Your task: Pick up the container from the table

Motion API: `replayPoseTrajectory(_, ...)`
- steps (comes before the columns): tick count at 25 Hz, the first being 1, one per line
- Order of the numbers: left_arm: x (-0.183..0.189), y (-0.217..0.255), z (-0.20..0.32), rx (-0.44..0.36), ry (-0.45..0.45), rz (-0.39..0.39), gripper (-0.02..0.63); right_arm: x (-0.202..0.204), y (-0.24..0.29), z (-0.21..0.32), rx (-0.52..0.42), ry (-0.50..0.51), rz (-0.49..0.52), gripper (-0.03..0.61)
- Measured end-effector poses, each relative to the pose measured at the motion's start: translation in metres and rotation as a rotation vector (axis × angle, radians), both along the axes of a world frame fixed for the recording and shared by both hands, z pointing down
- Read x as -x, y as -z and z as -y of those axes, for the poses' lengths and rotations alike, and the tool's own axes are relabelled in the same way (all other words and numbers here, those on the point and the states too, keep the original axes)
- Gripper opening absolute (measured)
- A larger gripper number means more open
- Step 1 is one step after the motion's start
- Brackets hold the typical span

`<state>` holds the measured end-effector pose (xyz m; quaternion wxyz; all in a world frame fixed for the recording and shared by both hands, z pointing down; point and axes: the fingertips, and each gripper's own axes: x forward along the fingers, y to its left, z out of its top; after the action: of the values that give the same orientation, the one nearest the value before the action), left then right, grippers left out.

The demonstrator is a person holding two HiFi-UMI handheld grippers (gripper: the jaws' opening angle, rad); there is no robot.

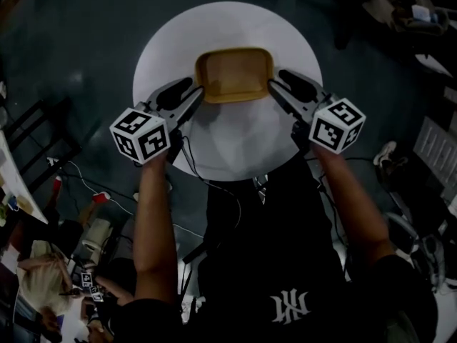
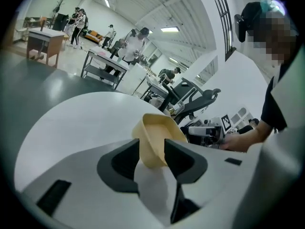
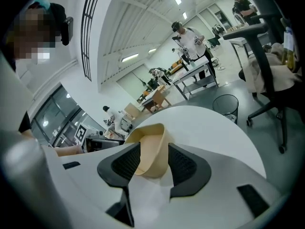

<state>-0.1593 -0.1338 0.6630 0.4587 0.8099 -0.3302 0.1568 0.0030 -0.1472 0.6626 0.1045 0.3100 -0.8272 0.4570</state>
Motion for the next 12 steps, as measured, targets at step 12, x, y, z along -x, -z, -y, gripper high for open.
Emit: replayPoseTrajectory(12, -0.004, -0.008, -0.004, 0.023, 0.024, -0.029, 0.153, 0.010, -0.020, -0.011, 0.067, 0.015, -0.025, 0.184)
